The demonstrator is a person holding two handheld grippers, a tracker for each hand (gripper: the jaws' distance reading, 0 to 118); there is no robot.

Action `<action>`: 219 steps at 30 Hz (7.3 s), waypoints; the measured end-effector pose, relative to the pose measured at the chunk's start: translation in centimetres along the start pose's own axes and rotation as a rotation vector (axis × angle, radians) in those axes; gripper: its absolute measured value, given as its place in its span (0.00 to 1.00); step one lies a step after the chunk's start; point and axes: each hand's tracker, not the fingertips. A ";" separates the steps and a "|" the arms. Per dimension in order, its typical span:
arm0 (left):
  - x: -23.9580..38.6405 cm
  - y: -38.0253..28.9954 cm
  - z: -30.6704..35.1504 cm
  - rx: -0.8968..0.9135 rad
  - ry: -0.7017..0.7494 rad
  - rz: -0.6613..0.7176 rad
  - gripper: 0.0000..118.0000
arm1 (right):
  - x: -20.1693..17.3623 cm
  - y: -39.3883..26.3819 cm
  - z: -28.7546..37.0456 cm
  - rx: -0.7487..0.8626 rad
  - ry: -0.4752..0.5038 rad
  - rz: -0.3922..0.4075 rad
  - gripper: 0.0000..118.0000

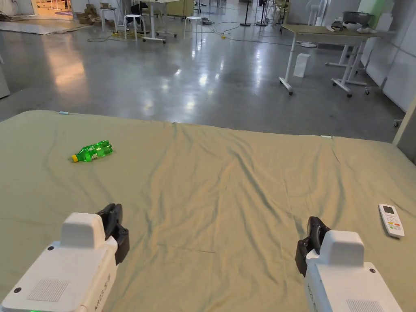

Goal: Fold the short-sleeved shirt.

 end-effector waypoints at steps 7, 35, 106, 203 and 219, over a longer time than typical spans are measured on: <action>-3.0 -1.4 -0.2 -0.032 0.034 0.012 0.05 | -0.5 -0.4 1.8 -0.054 0.044 -0.056 0.00; -6.8 -14.1 -1.6 -0.816 -0.495 0.548 0.71 | -11.7 -19.3 5.0 -0.486 0.193 0.103 0.00; -44.5 -4.0 -12.5 -1.048 0.063 0.255 0.58 | -2.1 -1.6 -1.1 -0.197 0.025 0.054 0.00; 0.9 0.0 -4.1 0.041 -0.113 0.066 0.82 | -2.6 0.2 -3.1 -0.092 0.017 -0.173 1.00; 0.9 -0.2 -4.7 -0.019 -0.044 0.074 1.00 | -2.0 0.9 -3.8 -0.160 0.055 -0.223 1.00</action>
